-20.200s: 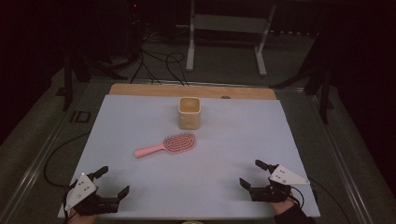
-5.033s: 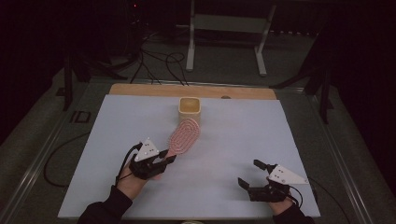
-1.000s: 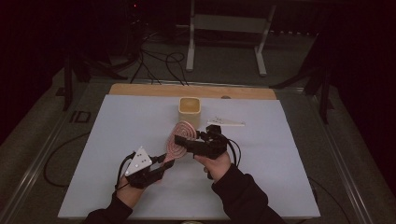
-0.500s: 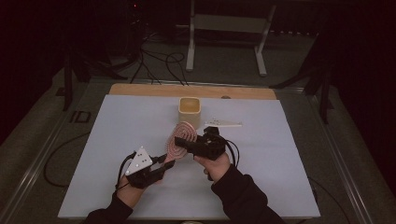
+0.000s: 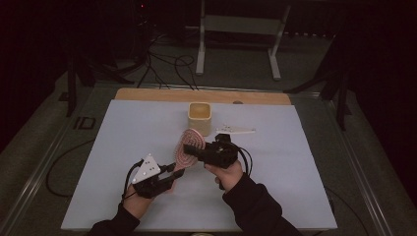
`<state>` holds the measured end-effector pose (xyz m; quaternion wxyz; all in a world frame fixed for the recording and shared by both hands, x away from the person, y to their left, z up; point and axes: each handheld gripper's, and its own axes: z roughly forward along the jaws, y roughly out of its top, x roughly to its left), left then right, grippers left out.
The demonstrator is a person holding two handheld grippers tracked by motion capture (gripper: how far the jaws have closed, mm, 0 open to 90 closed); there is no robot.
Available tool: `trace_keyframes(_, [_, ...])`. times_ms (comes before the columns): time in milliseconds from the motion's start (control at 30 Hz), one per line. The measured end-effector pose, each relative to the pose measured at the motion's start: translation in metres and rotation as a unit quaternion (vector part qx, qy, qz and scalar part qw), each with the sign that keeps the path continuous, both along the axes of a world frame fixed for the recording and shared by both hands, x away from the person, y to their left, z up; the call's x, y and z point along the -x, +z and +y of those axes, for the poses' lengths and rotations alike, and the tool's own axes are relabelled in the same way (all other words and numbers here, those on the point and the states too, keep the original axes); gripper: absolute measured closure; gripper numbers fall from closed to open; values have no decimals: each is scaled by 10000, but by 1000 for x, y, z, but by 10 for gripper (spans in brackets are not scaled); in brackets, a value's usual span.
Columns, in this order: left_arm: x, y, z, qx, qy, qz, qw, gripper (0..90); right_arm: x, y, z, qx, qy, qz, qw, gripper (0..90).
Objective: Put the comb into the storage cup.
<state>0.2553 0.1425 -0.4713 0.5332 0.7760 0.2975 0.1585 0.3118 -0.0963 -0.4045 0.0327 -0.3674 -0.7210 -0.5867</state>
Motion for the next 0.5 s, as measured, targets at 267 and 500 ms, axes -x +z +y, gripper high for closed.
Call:
trace_keyframes(267, [-2,3,1,70,-94,136,9998,710,0,0,-1,-124,-5,-121,9998,639])
trace_keyframes(500, [-3,4,0,82,-101,298,9995,699,-1,0,-1,-141,14,-138,9998,640])
